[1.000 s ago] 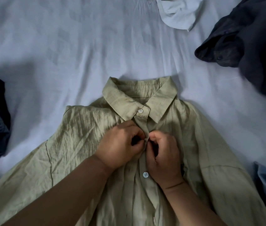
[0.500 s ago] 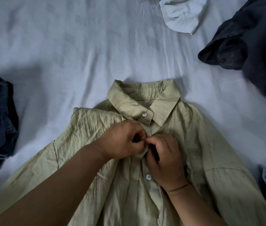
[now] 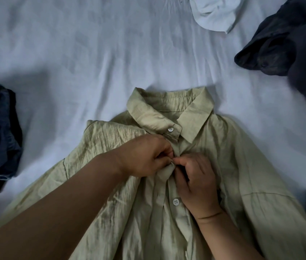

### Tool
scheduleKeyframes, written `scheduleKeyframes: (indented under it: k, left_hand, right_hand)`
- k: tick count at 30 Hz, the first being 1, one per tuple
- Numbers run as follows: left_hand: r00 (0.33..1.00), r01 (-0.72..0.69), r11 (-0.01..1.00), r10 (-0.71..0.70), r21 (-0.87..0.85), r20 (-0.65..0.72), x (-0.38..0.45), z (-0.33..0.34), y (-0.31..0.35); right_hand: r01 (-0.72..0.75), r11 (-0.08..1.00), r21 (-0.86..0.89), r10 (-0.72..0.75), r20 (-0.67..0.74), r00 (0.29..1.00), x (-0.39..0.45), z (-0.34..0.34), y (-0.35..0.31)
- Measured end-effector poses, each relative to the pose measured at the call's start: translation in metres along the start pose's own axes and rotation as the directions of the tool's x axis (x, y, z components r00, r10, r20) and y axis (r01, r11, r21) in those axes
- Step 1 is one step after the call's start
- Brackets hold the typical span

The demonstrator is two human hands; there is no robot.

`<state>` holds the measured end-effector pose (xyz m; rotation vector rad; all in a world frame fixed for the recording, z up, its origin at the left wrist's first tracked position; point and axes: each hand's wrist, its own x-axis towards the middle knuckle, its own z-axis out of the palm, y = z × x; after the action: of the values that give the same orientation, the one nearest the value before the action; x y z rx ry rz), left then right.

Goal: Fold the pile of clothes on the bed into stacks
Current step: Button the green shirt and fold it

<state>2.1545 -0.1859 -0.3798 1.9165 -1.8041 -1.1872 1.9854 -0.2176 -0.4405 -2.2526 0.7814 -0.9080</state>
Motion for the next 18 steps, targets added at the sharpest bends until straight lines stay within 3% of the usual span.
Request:
scheduleKeyframes:
  k: [8,13,18]
  left_hand:
    - [0.995,-0.043,0.998,0.048,0.051,-0.086,-0.005,0.007,-0.002]
    - [0.994,-0.057,0.998,0.059,0.025,-0.091,-0.004,0.008,-0.002]
    - [0.998,-0.032,0.999,0.031,-0.012,-0.061,-0.005,0.007,-0.001]
  right_hand:
    - [0.032,0.999,-0.028,-0.030,0.079,0.996,0.005,-0.008,-0.003]
    - [0.233,0.970,-0.071,-0.216,0.195,0.957,0.020,-0.018,0.008]
    - [0.297,0.950,-0.099,-0.273,0.199,0.941,0.023,-0.017,0.015]
